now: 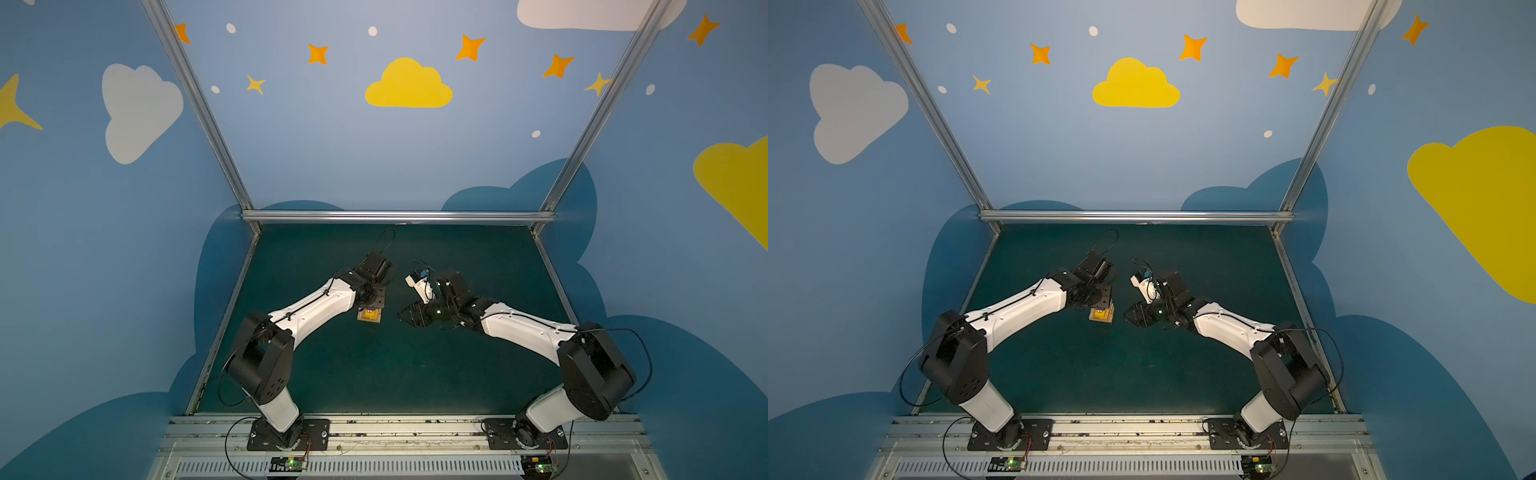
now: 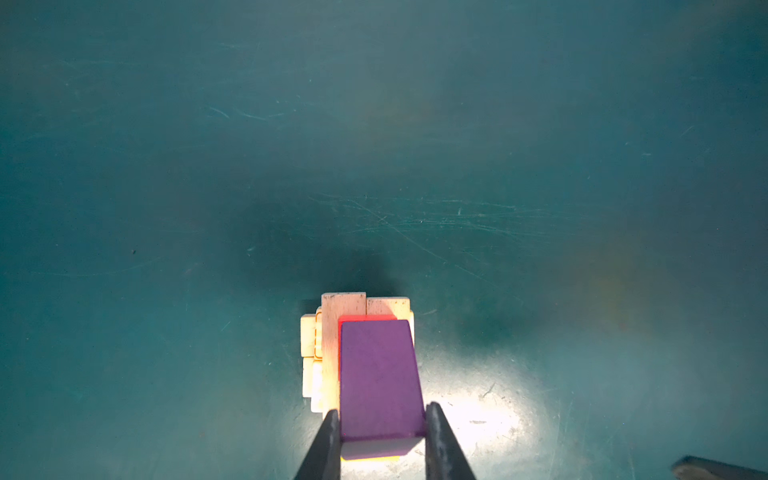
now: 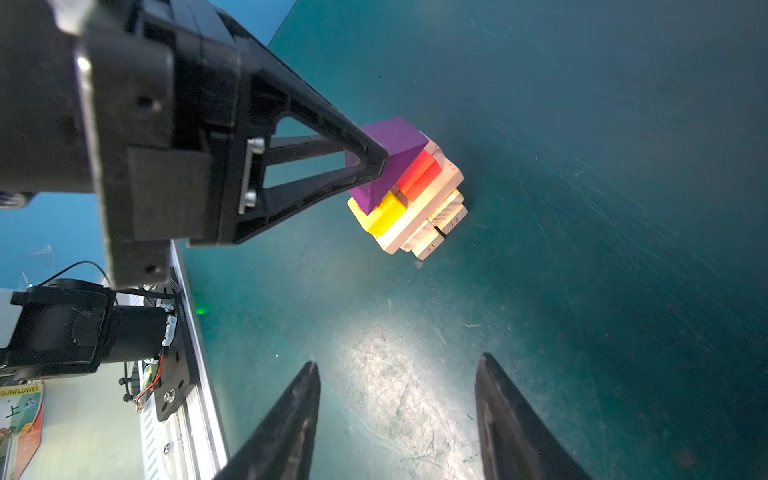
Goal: Build the wood block tower
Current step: 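Lower the purple cube onto the red and yellow cubes with the left gripper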
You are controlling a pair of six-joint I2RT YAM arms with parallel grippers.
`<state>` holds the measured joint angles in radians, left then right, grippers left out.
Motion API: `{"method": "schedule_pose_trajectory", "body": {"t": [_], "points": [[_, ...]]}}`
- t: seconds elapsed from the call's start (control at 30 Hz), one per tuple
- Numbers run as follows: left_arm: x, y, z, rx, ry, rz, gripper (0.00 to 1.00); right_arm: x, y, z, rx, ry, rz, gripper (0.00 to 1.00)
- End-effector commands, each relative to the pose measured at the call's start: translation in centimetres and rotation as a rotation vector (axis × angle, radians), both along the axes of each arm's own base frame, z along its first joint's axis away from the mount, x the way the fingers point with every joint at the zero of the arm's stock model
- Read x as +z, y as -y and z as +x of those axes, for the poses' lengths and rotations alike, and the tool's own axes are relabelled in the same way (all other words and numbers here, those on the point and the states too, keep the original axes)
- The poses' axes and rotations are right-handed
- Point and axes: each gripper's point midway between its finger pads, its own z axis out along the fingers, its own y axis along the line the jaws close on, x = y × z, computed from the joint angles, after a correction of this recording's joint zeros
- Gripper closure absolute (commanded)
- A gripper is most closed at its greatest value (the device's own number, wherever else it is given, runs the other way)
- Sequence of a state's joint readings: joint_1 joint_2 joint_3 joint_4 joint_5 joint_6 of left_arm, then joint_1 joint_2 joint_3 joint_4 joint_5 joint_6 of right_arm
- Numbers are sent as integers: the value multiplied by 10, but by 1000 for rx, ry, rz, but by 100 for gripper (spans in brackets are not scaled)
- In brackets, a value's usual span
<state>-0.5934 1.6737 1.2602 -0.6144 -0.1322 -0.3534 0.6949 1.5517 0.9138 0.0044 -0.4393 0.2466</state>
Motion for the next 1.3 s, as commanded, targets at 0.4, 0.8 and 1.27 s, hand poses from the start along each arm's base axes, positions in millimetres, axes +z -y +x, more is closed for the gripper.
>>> {"method": "schedule_pose_trajectory", "body": {"t": [0.4,0.8,1.27], "points": [[-4,-2,1,16,-28,12,96,-2,3,0,-2,-2,11,44],[-6,-2,3,18,-40,15,92,-2,7,2,-15,-6,16,44],[-8,-1,3,10,-57,29,87,-1,7,2,-16,-8,18,44]]}}
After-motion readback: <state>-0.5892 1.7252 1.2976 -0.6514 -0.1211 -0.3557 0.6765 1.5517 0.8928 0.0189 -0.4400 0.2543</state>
